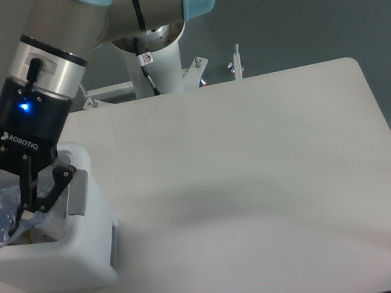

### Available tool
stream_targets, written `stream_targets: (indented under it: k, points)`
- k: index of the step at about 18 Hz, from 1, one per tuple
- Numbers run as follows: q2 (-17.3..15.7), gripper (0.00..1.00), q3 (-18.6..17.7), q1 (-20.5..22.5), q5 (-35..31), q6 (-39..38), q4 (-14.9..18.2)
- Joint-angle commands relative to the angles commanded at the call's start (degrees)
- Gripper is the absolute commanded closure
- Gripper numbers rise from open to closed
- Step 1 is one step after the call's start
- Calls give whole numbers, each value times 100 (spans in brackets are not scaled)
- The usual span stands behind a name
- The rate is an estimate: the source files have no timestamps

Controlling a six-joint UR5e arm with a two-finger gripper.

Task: Place the trash in the trash can
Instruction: 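Open the gripper to release the bottle into the bin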

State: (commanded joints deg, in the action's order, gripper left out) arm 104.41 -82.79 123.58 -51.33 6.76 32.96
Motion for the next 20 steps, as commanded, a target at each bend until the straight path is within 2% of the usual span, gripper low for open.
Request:
stream_targets:
  k: [2, 3, 4, 5, 14, 20]
  points:
    - [-9, 41, -88, 0, 0, 132, 0]
    - [-9, 33, -114, 0, 0, 159, 0]
    - [0, 13, -123, 0, 0, 194, 0]
    - [0, 0, -115, 0, -9, 211, 0]
    - [26, 0, -159, 114, -9, 220, 0]
    - [35, 0, -229, 1009, -26, 220, 35]
